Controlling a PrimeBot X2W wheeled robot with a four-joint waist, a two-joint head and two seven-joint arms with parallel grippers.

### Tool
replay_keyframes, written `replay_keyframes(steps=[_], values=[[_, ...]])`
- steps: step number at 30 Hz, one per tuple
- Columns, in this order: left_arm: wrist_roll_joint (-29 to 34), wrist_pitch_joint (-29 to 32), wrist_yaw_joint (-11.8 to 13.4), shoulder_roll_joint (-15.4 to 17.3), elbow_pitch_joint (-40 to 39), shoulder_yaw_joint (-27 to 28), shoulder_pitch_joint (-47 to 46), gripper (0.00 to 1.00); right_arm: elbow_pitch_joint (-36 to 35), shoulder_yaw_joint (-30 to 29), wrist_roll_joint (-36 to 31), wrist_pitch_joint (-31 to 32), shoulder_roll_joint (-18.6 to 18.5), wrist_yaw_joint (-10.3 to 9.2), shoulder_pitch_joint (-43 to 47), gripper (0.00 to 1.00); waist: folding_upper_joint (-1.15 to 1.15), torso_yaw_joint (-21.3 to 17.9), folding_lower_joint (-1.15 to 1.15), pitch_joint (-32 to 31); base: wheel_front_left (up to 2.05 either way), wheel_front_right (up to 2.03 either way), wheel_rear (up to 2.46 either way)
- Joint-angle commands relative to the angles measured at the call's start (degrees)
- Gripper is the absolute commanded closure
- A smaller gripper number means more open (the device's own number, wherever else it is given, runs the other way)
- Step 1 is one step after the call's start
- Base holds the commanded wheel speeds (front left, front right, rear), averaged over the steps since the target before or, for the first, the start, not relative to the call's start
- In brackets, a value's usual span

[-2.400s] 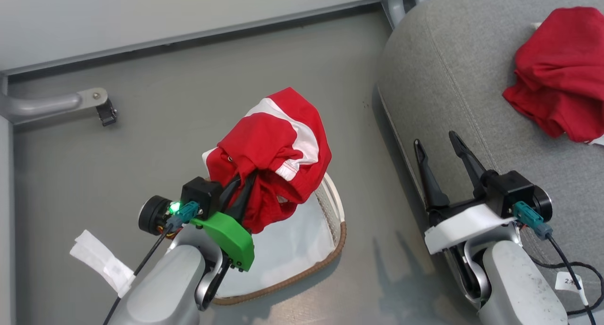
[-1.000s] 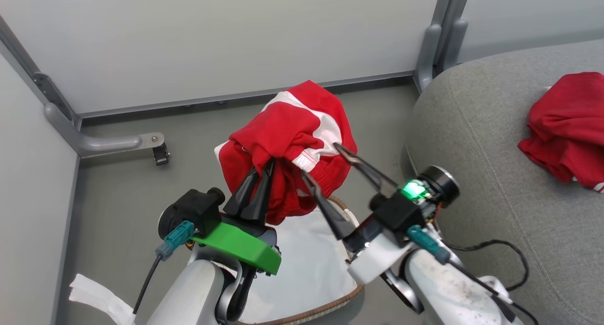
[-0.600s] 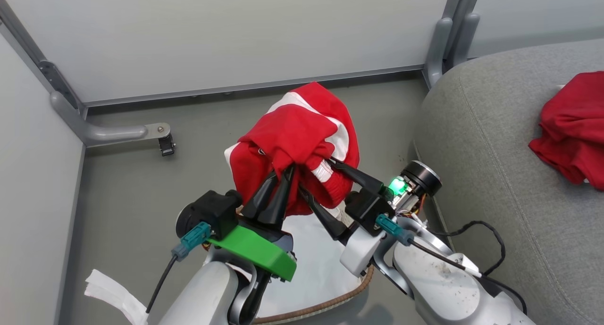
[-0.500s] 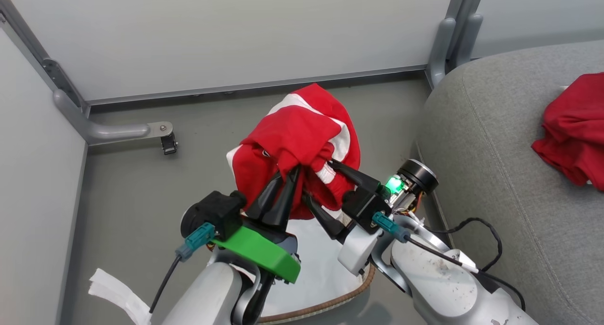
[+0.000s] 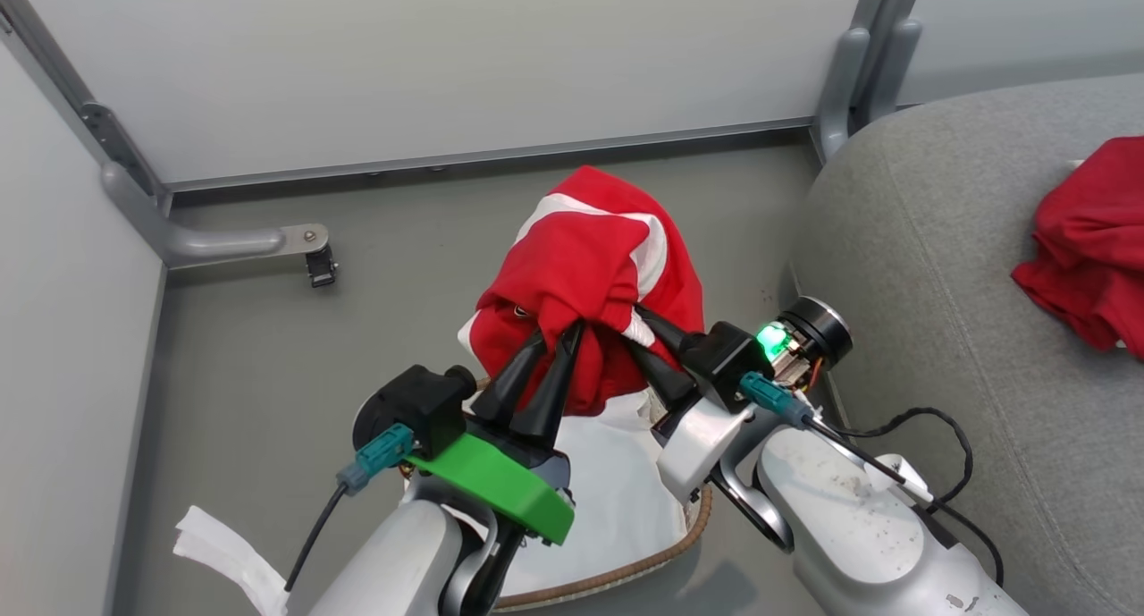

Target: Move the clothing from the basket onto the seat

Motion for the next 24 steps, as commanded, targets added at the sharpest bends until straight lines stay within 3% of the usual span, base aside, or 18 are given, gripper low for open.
replay_keyframes(steps=[1, 24], values=[[0.3, -0.2, -0.2, 0.6, 0.2, 0.7, 0.0, 0.00, -0.3, -0.8, 0.3, -0.1, -0.3, -0.08, 1.1, 1.00, 0.00, -1.2, 0.00, 0.0, 0.00, 0.00, 0.00], [4.0, -0.1, -0.2, 2.8, -0.4, 2.5, 1.2, 0.00, -8.0, -12.4, 1.0, -0.1, -0.2, -0.08, 9.4, 1.00, 0.00, -27.6, 0.00, 4.6, 0.00, 0.00, 0.00]])
